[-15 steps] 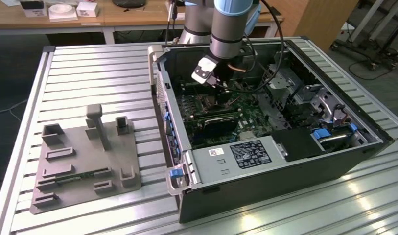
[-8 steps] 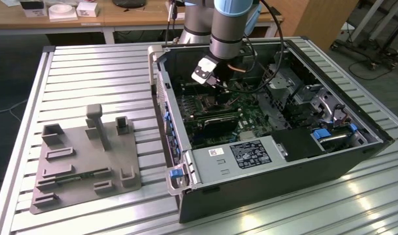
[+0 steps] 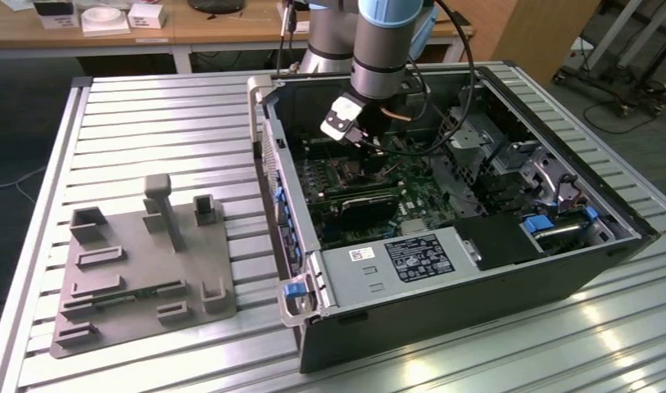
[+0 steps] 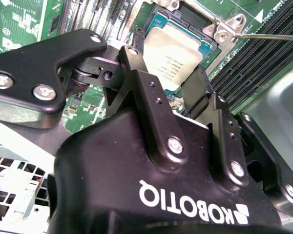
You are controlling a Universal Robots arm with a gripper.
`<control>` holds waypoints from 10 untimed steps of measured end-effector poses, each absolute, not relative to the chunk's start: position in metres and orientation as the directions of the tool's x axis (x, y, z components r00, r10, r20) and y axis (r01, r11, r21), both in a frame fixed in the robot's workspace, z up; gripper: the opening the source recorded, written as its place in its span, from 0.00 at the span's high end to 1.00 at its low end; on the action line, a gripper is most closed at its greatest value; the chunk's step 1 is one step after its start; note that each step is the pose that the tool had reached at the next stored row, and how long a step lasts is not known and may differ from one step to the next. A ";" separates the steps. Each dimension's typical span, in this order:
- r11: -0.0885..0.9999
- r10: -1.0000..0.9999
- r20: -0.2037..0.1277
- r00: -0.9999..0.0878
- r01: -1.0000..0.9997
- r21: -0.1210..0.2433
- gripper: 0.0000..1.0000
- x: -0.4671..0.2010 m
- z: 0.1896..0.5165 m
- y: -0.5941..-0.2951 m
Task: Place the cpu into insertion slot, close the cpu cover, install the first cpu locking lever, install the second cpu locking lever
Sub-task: 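Place the cpu into insertion slot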
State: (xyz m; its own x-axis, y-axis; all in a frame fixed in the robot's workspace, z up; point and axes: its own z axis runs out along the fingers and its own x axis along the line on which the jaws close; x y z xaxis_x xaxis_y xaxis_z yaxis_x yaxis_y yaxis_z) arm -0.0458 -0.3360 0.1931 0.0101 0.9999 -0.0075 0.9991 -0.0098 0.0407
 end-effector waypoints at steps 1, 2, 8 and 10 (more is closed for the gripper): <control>-0.010 1.000 -0.007 0.010 0.999 0.041 0.46 -0.046 0.193 -0.336; -0.010 1.000 -0.007 0.010 0.999 0.041 0.46 -0.046 0.193 -0.336; -0.010 1.000 -0.007 0.010 0.999 0.041 0.46 -0.046 0.193 -0.336; -0.010 1.000 -0.007 0.010 0.999 0.041 0.45 -0.046 0.193 -0.336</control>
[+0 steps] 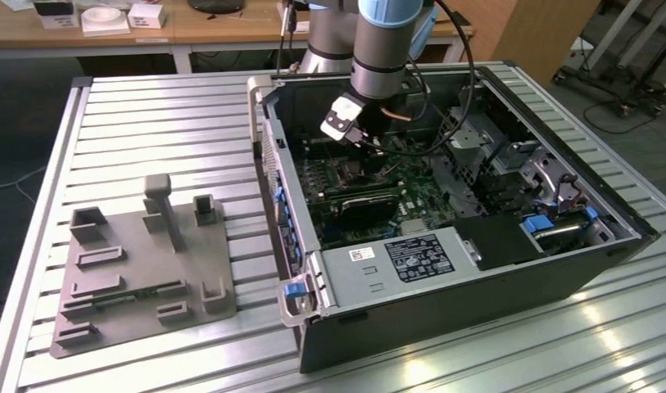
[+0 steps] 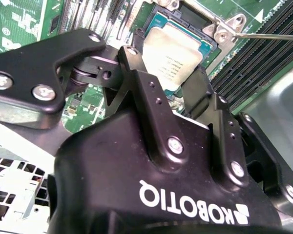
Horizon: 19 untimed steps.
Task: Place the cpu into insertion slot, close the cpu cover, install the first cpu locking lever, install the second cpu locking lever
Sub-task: 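Place the cpu into insertion slot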
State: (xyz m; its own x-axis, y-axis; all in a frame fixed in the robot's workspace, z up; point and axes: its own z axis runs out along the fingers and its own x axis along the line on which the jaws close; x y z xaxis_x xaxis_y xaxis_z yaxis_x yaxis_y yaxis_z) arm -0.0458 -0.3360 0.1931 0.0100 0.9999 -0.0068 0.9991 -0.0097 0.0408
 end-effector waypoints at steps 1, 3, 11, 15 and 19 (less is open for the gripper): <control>-0.010 1.000 -0.007 0.010 0.999 0.041 0.39 -0.046 0.193 -0.336; -0.010 1.000 -0.006 0.010 0.999 0.041 0.33 -0.046 0.193 -0.336; -0.010 1.000 -0.007 0.010 0.999 0.041 0.27 -0.046 0.193 -0.335; -0.010 1.000 -0.006 0.010 0.999 0.041 0.27 -0.046 0.192 -0.333; -0.010 1.000 -0.005 0.010 0.999 0.041 0.27 -0.046 0.192 -0.331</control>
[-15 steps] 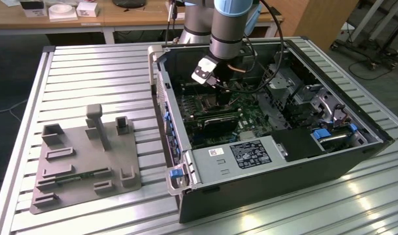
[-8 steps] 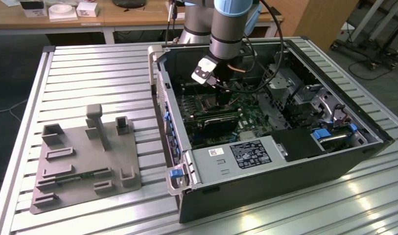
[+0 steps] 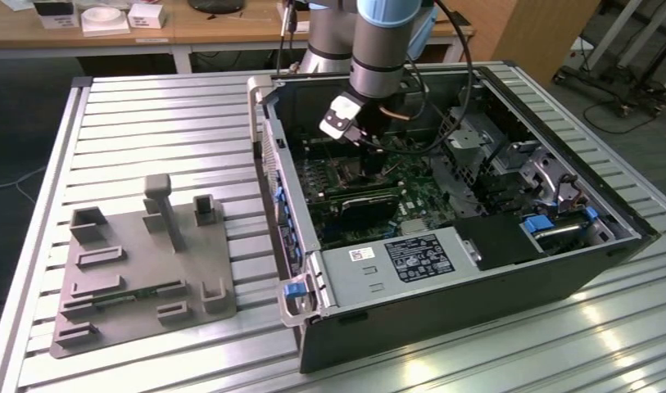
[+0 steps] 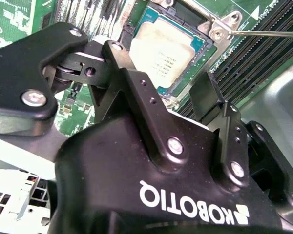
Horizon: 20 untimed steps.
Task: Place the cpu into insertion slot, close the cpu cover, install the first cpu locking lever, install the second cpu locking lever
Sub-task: 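Place the cpu into insertion slot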
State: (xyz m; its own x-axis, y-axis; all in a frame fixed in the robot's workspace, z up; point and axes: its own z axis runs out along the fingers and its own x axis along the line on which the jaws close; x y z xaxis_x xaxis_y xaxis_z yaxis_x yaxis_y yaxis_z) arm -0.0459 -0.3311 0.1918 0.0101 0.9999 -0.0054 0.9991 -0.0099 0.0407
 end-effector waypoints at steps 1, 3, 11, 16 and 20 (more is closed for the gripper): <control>-0.010 1.000 -0.005 0.010 0.999 0.041 0.27 -0.046 0.192 -0.331; -0.010 1.000 -0.005 0.010 0.999 0.041 0.27 -0.046 0.191 -0.330; -0.018 1.000 -0.005 0.018 0.999 0.041 0.27 -0.046 0.191 -0.329; -0.025 1.000 -0.005 0.026 0.999 0.041 0.27 -0.046 0.190 -0.328; -0.025 1.000 -0.005 0.025 0.999 0.041 0.27 -0.046 0.190 -0.328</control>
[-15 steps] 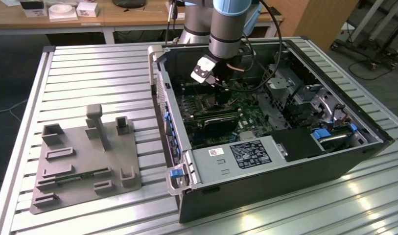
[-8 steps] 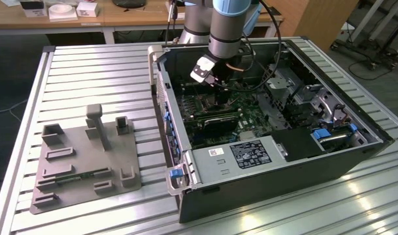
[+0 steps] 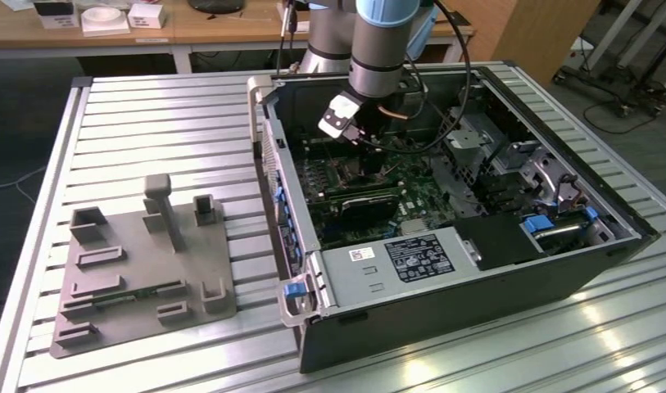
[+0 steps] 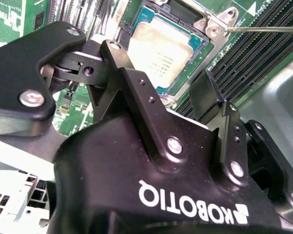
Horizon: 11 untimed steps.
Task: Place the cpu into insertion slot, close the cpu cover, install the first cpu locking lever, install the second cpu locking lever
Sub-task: 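Place the cpu into insertion slot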
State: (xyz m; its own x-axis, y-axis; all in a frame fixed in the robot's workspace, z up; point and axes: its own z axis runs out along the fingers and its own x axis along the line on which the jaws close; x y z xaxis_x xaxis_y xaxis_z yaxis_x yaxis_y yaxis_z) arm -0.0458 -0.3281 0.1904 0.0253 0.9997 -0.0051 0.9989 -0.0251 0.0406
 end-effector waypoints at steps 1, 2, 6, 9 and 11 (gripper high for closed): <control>-0.025 1.000 -0.005 0.025 0.999 0.041 0.27 -0.046 0.190 -0.328; -0.025 1.000 -0.005 0.025 0.999 0.041 0.27 -0.046 0.190 -0.328; -0.025 1.000 -0.005 0.025 0.999 0.041 0.36 -0.046 0.190 -0.328; -0.025 1.000 -0.005 0.025 0.999 0.041 0.36 -0.046 0.190 -0.328; -0.025 1.000 -0.005 0.025 0.999 0.041 0.36 -0.046 0.190 -0.328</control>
